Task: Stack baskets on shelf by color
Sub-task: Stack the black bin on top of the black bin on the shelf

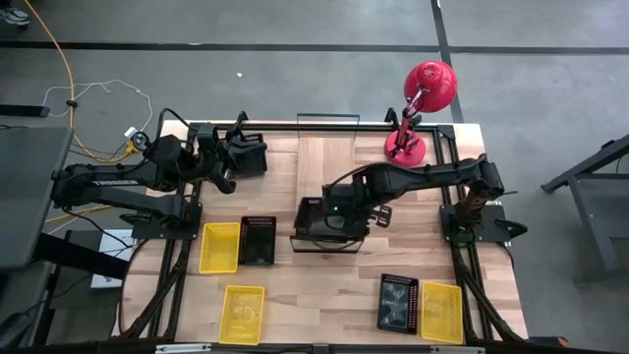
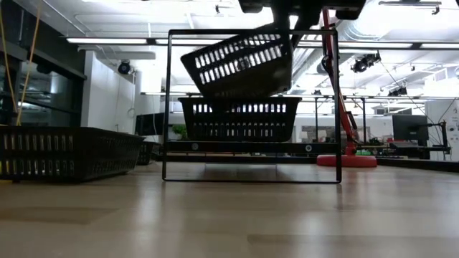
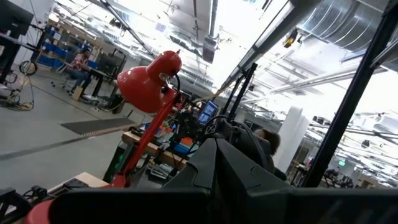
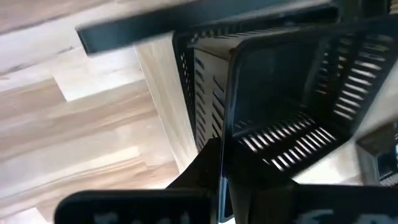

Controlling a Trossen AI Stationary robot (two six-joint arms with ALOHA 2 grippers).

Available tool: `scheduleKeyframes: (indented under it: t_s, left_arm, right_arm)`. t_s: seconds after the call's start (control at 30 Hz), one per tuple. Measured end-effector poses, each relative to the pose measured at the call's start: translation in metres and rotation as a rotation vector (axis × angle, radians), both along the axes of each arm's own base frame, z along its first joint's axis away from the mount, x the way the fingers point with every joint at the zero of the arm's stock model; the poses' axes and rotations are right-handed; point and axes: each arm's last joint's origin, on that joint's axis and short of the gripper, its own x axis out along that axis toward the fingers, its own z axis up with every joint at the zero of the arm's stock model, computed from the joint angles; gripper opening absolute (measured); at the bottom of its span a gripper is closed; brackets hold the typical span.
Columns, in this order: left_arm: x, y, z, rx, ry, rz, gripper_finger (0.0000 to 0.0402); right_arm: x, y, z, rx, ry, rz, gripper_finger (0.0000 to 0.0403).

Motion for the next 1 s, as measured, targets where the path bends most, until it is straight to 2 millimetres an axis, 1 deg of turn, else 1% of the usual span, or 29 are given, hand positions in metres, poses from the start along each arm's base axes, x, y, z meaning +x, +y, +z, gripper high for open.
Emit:
scheduleKeyframes:
  t_s: [0.23,0.7,0.77,0.87,1.0]
  left_arm:
    - [0.0001,0.0,-0.0001,0.0,0.0,0.0,0.0]
    - [0.0001,0.0,-0.0001,0.0,0.0,0.0,0.0]
    - [0.0001,0.0,-0.0001,0.0,0.0,-0.001,0.0]
    - [0.0001,0.0,-0.0001,0.0,0.0,0.0,0.0]
    - [0.0001,0.0,-0.0001,0.0,0.0,-0.001,0.0]
  right_arm:
    - [-0.0004,0.0002,-0.0002,0.051,0.01,0.002,0.0]
    - [-0.0002,0.001,-0.0001,0.073,0.009,0.006,0.0]
    - [-0.0002,0.0011,-0.0001,0.077,0.009,-0.014,0.0001]
    - [0.0,0.0008,-0.0001,0.076,0.005,-0.056,0.0013]
    - [0.0002,0.0008,0.0,0.079,0.003,-0.075,0.0042]
